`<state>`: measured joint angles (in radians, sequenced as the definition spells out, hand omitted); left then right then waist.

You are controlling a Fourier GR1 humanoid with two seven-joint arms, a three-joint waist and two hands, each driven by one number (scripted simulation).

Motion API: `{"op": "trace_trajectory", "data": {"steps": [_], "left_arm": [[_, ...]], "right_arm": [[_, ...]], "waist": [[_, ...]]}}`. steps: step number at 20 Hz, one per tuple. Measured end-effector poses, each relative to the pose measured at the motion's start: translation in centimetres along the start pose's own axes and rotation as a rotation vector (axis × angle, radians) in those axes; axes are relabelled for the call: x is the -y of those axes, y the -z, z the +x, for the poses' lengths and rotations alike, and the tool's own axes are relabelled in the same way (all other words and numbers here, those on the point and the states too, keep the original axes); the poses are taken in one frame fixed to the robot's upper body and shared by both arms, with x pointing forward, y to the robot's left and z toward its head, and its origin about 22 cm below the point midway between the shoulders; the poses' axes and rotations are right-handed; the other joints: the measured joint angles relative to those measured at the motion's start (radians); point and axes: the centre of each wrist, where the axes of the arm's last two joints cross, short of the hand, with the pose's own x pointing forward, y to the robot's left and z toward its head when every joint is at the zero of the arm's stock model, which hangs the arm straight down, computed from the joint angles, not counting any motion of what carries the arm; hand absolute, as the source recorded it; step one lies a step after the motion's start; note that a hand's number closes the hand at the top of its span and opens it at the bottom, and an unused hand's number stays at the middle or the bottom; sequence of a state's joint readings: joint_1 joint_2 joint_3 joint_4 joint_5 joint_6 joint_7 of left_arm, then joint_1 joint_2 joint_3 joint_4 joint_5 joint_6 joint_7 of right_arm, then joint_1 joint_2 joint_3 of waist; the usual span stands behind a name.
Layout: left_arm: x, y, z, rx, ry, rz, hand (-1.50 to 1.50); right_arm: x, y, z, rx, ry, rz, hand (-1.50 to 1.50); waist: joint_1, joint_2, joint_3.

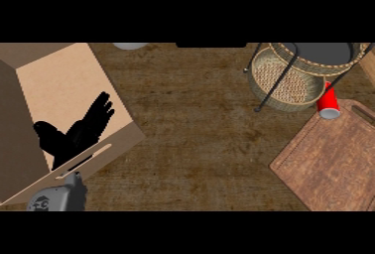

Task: Pick the cupcake from the cutting board and place it in the tiered basket

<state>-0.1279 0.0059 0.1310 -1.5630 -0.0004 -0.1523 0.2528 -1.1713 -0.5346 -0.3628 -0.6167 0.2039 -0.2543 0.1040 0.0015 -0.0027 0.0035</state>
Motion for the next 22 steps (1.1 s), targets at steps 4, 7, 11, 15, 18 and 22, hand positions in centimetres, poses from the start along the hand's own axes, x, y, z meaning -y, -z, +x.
{"op": "trace_trajectory", "data": {"steps": [4, 7, 11, 15, 18, 22], "left_arm": [[-0.6, -0.2, -0.1, -0.01, -0.008, 0.013, 0.0], [-0.9, -0.5, -0.2, -0.008, -0.006, 0.024, 0.0], [-0.8, -0.5, -0.3, -0.005, -0.009, 0.032, 0.0], [-0.9, -0.6, -0.3, 0.001, -0.007, 0.031, 0.0], [-0.7, -0.5, -0.3, 0.005, -0.005, 0.03, 0.0], [-0.3, -0.4, -0.3, 0.004, -0.003, 0.028, 0.0]], "right_arm": [[6.0, 0.4, -1.5, -0.02, -0.025, 0.017, -1.5], [11.3, 0.2, -2.6, -0.026, -0.045, 0.058, -1.5], [18.3, -0.9, -4.0, -0.03, -0.074, 0.127, -1.5], [25.3, -2.7, -4.8, -0.029, -0.089, 0.171, -1.5], [30.0, -4.3, -4.6, -0.028, -0.094, 0.18, -1.5], [35.0, -6.7, -5.0, -0.021, -0.092, 0.173, -1.5]], "waist": [[-0.014, -0.005, 0.0], [-0.024, -0.007, 0.0], [-0.033, -0.008, 0.0], [-0.032, -0.006, 0.001], [-0.027, -0.006, 0.001], [-0.02, -0.004, 0.001]]}}
